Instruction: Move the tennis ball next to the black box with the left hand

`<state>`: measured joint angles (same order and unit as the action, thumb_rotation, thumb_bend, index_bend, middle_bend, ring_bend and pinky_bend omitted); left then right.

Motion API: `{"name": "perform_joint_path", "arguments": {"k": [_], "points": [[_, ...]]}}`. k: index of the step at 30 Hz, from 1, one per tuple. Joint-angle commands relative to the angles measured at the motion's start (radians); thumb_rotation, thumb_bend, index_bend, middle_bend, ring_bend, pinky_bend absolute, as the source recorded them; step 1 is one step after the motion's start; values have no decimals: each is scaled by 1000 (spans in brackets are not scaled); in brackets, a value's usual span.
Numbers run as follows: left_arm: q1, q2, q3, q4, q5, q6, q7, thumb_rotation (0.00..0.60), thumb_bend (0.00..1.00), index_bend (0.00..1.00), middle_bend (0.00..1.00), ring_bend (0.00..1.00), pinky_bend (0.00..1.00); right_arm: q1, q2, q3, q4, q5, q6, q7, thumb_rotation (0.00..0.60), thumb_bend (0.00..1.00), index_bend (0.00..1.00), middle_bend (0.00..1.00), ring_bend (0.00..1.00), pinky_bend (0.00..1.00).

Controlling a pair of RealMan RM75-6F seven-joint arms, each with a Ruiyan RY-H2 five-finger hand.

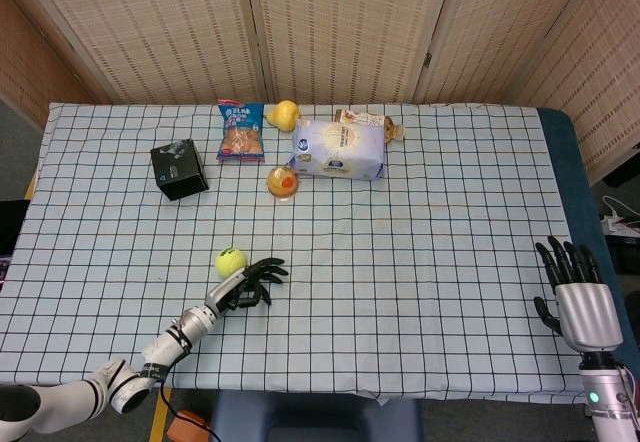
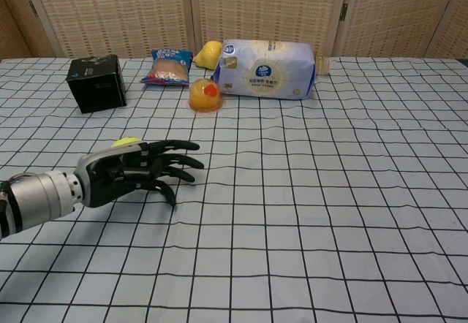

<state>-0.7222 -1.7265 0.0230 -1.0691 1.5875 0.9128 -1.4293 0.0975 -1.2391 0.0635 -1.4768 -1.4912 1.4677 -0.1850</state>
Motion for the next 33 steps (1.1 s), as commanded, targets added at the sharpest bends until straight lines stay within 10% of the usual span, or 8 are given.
{"name": "perform_joint_path", "arguments": {"k": [1, 33], "points": [[-6, -2, 6, 15, 2, -5, -5, 600, 841, 151, 216, 218, 449, 1, -1, 0, 2, 2, -3, -2, 600, 272, 22, 0, 0, 50], [-77, -23, 46, 218, 33, -26, -156, 600, 840, 162, 223, 217, 450, 14, -15, 13, 26, 52, -45, -19, 600, 272, 22, 0, 0, 50]]}}
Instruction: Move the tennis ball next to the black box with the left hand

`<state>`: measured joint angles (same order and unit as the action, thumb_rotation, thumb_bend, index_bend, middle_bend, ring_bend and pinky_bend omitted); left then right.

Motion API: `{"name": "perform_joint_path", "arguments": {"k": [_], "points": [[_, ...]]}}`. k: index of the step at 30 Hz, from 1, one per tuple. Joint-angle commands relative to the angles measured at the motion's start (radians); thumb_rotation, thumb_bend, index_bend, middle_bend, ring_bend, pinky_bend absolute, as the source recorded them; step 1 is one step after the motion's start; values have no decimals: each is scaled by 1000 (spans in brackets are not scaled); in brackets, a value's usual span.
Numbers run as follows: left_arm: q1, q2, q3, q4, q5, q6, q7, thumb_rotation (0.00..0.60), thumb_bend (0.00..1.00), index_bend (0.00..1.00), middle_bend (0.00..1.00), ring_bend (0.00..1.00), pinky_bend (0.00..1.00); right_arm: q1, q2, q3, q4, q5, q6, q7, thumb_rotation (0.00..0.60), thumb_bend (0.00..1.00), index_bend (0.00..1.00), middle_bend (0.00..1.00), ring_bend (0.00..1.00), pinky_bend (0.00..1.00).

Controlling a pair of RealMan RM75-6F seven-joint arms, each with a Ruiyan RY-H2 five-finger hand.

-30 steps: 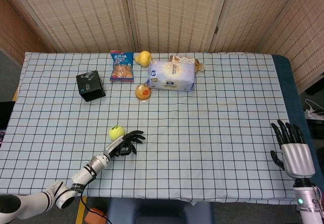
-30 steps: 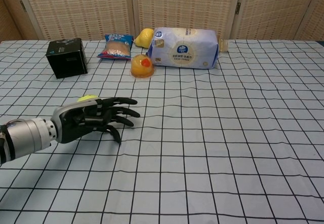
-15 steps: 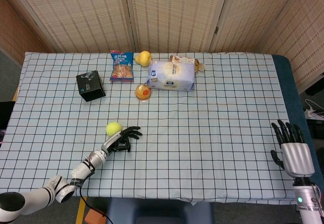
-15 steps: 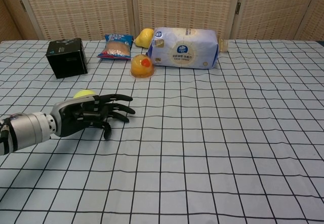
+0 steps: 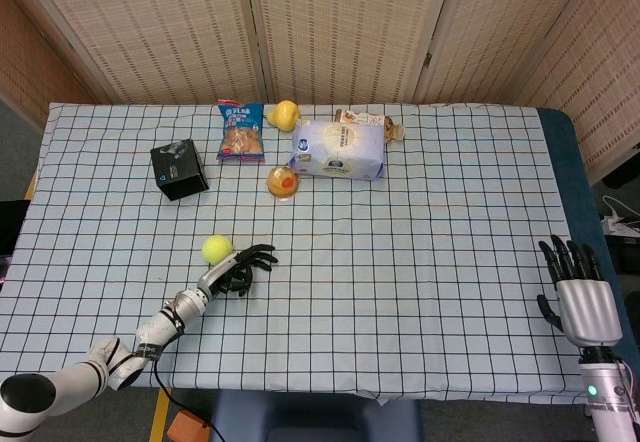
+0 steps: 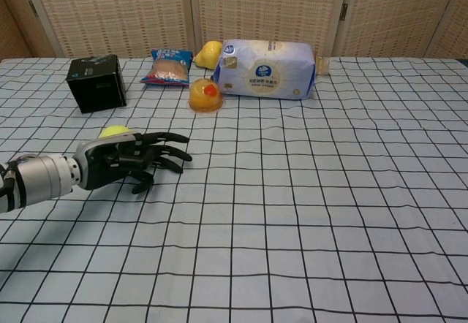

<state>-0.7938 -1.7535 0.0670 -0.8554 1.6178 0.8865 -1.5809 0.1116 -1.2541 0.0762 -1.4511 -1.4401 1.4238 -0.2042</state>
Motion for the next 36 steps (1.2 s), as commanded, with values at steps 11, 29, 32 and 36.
{"name": "perform_joint_path", "arguments": {"k": [11, 29, 32, 36], "points": [[-32, 24, 5, 0, 0, -12, 3, 600, 840, 162, 223, 217, 451, 1, 2, -2, -2, 0, 0, 7, 600, 272, 22, 0, 0, 50], [-69, 46, 7, 38, -16, -64, 36, 600, 842, 165, 226, 221, 452, 2, 3, -2, -3, 3, -3, 7, 600, 271, 22, 0, 0, 50], [-74, 56, 8, 30, -15, -68, 50, 600, 843, 165, 226, 222, 453, 2, 3, -3, -3, 3, -3, 6, 600, 272, 22, 0, 0, 50], [-81, 66, 10, 20, -17, -80, 73, 600, 844, 167, 227, 222, 453, 2, 3, -4, -3, 2, -4, 5, 600, 272, 22, 0, 0, 50]]}}
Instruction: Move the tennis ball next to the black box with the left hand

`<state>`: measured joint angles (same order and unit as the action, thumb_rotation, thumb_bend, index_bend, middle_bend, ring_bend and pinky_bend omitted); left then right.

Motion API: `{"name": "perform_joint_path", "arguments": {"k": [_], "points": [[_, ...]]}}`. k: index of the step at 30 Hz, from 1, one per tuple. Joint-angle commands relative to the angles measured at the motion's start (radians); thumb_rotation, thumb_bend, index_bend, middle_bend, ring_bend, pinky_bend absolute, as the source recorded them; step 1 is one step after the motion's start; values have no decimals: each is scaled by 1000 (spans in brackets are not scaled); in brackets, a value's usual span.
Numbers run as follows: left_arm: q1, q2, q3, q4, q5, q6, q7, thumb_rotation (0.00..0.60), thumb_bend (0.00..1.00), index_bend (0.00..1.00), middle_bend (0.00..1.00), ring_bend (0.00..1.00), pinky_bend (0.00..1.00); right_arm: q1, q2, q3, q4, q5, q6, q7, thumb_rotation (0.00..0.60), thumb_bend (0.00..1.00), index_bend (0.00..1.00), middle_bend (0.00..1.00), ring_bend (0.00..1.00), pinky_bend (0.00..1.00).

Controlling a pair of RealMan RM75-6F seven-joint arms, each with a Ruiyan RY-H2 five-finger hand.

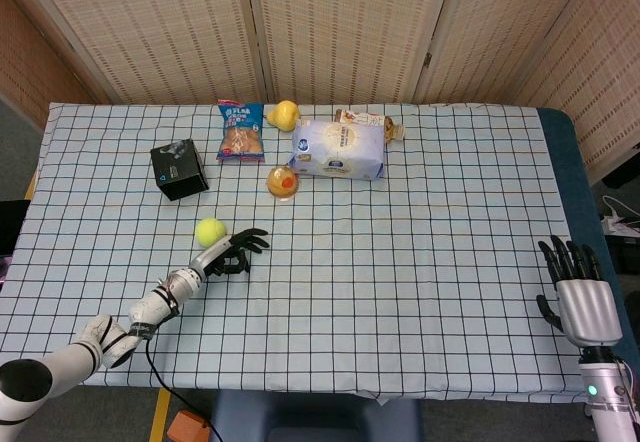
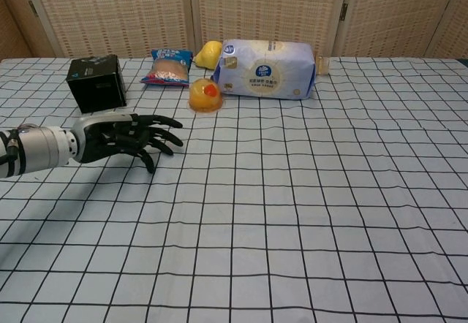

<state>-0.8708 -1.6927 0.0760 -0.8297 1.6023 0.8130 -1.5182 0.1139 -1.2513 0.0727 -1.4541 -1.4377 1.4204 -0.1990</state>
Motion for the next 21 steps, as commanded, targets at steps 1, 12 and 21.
{"name": "perform_joint_path", "arguments": {"k": [1, 12, 21], "points": [[-6, 9, 1, -9, -3, -10, 16, 600, 844, 168, 229, 223, 454, 0, 0, -1, 0, 0, -1, 0, 600, 272, 22, 0, 0, 50], [-19, 45, 9, -20, -26, -82, 106, 600, 844, 186, 249, 240, 465, 2, -1, -3, 2, 0, -5, 0, 600, 272, 22, 0, 0, 50], [-24, 122, -26, -120, -65, -91, 275, 600, 843, 224, 296, 282, 478, 3, -3, -8, 1, -2, -9, -5, 600, 271, 22, 0, 0, 50]]}}
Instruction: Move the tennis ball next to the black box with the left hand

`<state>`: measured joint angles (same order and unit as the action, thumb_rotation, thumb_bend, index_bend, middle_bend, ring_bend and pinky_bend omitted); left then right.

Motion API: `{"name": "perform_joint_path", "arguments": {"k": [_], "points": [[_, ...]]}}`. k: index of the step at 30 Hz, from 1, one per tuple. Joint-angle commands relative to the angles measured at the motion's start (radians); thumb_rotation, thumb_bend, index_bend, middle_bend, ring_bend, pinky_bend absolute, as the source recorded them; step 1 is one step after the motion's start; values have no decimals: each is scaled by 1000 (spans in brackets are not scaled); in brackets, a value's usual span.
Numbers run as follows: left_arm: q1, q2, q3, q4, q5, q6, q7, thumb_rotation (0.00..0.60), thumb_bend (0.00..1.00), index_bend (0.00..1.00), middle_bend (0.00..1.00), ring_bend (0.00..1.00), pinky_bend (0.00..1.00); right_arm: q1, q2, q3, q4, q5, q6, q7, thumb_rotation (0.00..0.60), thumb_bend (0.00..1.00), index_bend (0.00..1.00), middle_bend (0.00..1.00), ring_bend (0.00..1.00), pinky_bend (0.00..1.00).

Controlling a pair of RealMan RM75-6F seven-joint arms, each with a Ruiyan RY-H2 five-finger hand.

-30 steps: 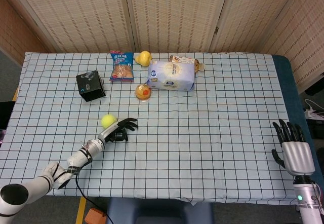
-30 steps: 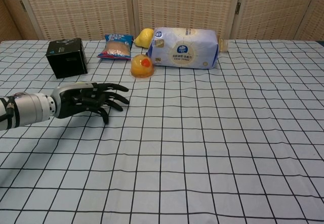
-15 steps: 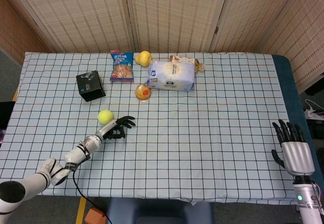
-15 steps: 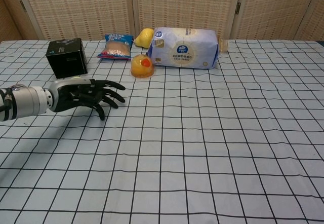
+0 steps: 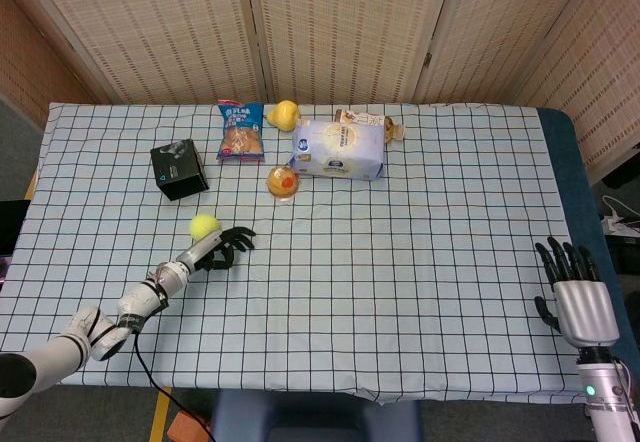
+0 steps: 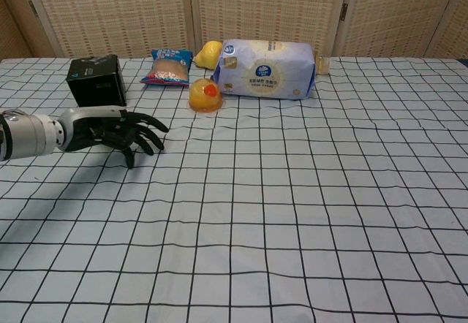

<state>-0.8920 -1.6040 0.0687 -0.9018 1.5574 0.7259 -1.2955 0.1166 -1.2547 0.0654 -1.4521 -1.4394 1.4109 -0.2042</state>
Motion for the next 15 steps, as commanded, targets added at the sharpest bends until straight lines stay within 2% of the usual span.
{"name": "perform_joint_path", "arguments": {"k": [1, 9, 15], "points": [[-3, 41, -23, -60, -27, -7, 67, 600, 842, 231, 305, 291, 482, 0, 0, -1, -1, -2, 1, 0, 600, 272, 22, 0, 0, 50], [-1, 71, -54, -110, -95, -60, 255, 600, 844, 287, 388, 367, 516, -2, 3, -4, -4, -8, 4, 4, 600, 272, 22, 0, 0, 50], [13, 46, -86, -86, -188, -110, 422, 600, 844, 331, 434, 411, 546, -1, 3, -5, -5, -8, 1, 2, 600, 272, 22, 0, 0, 50]]}}
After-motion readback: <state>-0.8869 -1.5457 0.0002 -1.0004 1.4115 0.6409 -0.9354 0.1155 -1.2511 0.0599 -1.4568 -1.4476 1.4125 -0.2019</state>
